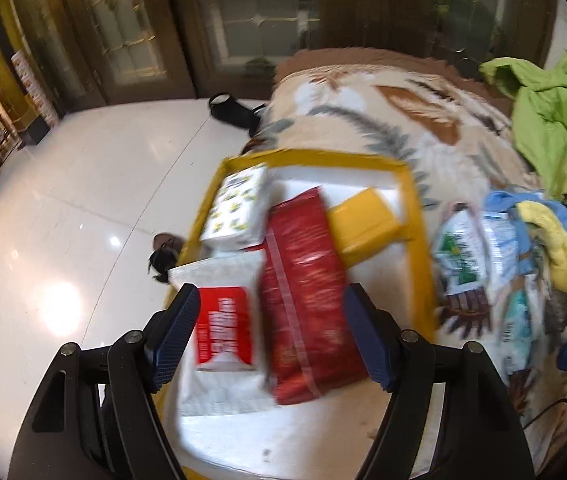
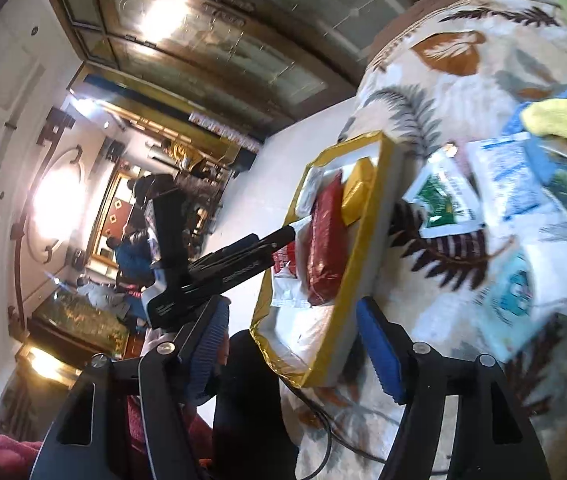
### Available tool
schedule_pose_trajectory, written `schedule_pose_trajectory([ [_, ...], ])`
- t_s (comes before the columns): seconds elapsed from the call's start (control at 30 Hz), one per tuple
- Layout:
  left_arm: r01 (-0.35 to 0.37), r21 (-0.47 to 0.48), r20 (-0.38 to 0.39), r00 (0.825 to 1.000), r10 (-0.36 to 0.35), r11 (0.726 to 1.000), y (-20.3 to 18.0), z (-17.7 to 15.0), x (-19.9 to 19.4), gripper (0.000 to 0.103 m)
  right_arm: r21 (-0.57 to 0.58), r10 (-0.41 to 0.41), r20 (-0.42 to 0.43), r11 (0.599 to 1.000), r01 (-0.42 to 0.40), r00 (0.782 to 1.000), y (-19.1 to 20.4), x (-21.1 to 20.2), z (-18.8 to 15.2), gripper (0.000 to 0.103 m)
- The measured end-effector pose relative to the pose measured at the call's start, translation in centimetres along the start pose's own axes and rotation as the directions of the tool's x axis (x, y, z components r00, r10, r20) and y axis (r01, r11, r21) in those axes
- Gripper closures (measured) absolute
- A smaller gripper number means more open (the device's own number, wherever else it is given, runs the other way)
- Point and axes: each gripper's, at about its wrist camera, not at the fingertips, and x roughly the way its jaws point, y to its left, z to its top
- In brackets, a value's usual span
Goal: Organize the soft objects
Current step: 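Carry the red bag and wipes packet into the tray and release both, then grasp the blue cartoon packet with left gripper while right grasps the brown knit sock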
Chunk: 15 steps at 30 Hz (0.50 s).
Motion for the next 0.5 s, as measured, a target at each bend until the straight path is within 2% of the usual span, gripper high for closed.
schedule_pose_trajectory([
  [0.17, 0.058, 0.019, 0.033, 0.998, -0.059, 0.998, -2.9, -0.1, -1.4, 0.03, 0.014, -0.033, 0.063, 0.999, 0.032, 0.998, -0.7, -2.7, -0.5, 0.028],
  [0.33, 0.086, 0.051, 0.044, 0.995, -0.088, 0.995, -6.1, -0.5, -2.2, 0.03, 0.007, -0.127, 0.127, 0.992, 0.127, 0.984, -0.9, -4.9, -1.2, 0.022],
  [0.43, 0.111, 0.056, 0.029, 0.993, -0.112, 0.992, -7.6, -0.6, -2.2, 0.03, -0.006, -0.211, 0.172, 0.977, 0.215, 0.962, -1.2, -6.2, -1.7, 0.021],
  [0.5, 0.126, 0.07, 0.016, 0.992, -0.127, 0.99, -8.8, -0.9, -2.0, 0.03, -0.013, -0.284, 0.189, 0.957, 0.291, 0.94, -1.4, -6.9, -1.9, 0.02],
])
